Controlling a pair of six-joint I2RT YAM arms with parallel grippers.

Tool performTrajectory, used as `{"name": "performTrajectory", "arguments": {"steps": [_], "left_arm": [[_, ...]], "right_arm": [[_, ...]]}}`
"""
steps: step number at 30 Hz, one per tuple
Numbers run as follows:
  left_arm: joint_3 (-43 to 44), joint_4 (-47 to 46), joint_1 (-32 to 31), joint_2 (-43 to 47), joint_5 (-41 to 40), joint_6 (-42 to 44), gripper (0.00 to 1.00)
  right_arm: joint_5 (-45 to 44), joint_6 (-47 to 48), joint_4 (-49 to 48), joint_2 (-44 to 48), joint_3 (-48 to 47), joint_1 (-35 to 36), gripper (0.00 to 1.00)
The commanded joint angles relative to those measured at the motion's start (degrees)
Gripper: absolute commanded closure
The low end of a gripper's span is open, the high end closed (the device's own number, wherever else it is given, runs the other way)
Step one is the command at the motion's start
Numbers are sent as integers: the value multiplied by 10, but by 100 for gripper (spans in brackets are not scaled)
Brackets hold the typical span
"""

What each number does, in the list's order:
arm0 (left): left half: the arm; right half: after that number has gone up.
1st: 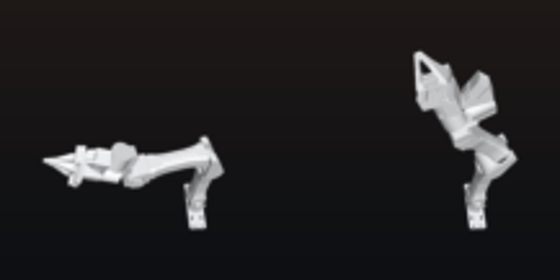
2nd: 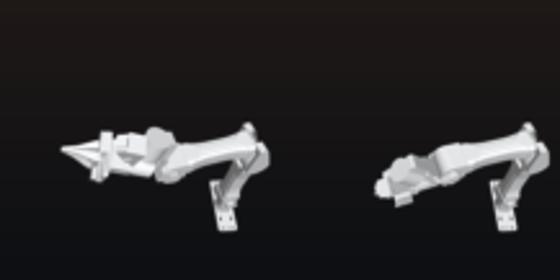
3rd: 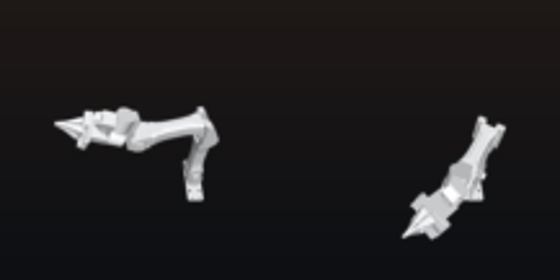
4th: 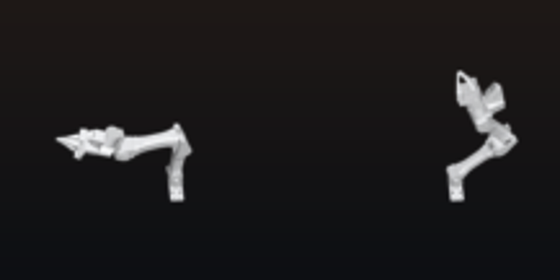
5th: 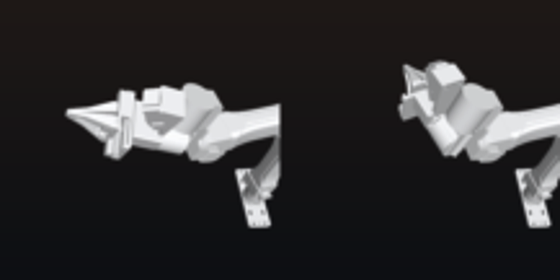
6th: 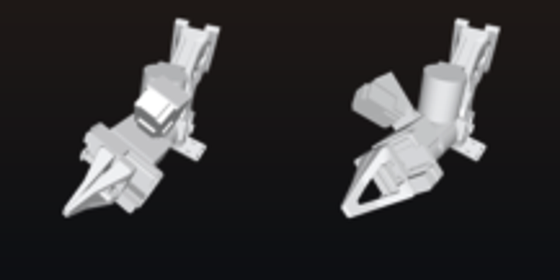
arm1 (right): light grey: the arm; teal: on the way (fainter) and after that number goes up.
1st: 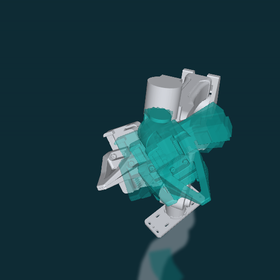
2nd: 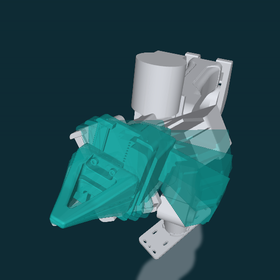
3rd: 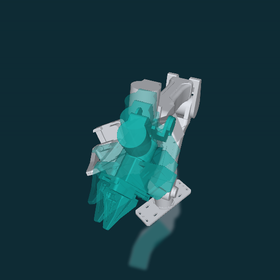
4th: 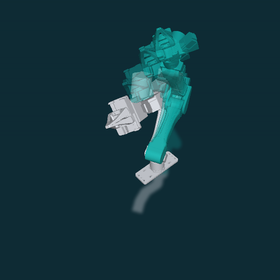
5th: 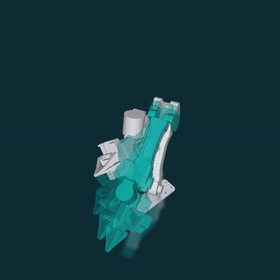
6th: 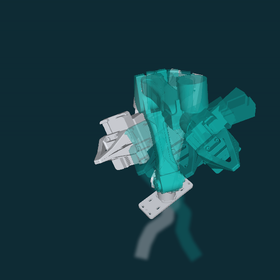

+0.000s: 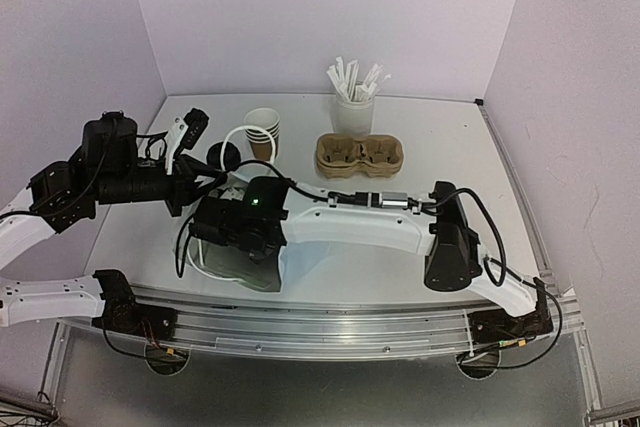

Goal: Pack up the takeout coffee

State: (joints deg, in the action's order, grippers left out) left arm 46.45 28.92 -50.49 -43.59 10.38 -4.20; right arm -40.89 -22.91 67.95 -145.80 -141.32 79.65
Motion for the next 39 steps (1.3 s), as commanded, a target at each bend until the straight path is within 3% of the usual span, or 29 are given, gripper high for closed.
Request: {"name": "performTrajectory", "arguments": {"steps": [1,7,11,13,23,33,36,39], "left_arm": [[13,-8,-4,13,53,-30,100],[5,-12,-3,7,14,-23,100],[1,-10,-3,6,-2,-15,100],[1,-10,-3,5,-10,-10,100],[-11,-2,-3,11,-26,20,100],[-19,5,-3,13,-27,35,100],[-25,9,-3,19,-38,36,100],[-24,10,-4,21,-47,32,100]], "right_arm": [[26,-75,82,-51,10,-64,65],[23,-53,67,-22,-28,-55,49],[31,-29,15,24,-15,-38,13],[43,-22,-6,43,-7,-33,9],[27,-58,-76,115,49,-29,26],[9,-92,-134,127,72,-36,45],[-16,-139,-134,147,96,-36,56],[-36,-200,-134,177,126,-36,58]]}}
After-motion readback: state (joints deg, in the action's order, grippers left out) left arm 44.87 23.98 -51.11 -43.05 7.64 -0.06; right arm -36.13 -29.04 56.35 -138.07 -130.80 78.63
